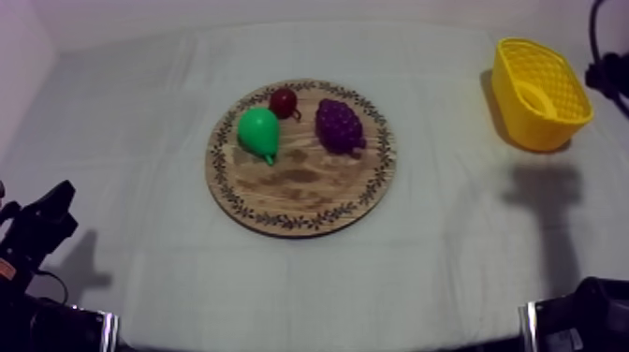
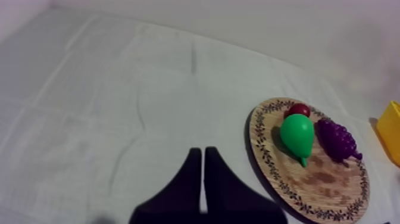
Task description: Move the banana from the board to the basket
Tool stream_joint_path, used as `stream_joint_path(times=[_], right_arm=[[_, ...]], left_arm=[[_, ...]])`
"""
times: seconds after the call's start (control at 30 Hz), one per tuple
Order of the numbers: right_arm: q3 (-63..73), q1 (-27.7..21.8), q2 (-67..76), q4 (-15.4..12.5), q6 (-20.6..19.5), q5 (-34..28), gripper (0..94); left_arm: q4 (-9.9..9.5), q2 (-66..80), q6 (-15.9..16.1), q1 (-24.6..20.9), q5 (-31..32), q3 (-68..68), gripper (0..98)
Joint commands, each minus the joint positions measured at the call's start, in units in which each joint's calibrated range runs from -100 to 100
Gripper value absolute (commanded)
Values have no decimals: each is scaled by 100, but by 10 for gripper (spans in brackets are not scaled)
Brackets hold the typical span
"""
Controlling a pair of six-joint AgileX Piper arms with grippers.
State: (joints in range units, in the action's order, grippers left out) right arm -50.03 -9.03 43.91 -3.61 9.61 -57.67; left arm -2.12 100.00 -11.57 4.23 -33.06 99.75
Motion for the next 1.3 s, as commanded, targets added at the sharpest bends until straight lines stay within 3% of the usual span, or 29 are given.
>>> stream_joint_path(times=[0.0, 0.17, 0.33, 0.53, 0.67, 0.87, 1.1, 1.27], right_arm=[[-800, -11, 1719, 72, -21, 80, 281], [-1692, 3, 2981, 158, 53, 362, 115], [-2618, 82, 3789, 33, 55, 921, 25], [-3871, 288, 4497, -215, 197, 1756, 7], [-4531, 454, 4824, -252, 265, 1957, 5], [-4912, 806, 5125, 115, -240, 1967, 4], [-4943, 1046, 5172, 243, -868, 1810, 5], [-4953, 1057, 5175, 254, -644, 1831, 5]], left_arm=[[0, 0, 0, 1, 0, 3, 1], [0, 0, -1, 1, 0, 3, 1], [0, 0, 0, 1, 0, 3, 1], [0, 0, -1, 1, 0, 3, 1], [0, 0, -1, 1, 0, 3, 1], [0, 0, 0, 1, 0, 3, 1], [0, 0, -1, 1, 0, 3, 1], [0, 0, -2, 1, 0, 3, 1]])
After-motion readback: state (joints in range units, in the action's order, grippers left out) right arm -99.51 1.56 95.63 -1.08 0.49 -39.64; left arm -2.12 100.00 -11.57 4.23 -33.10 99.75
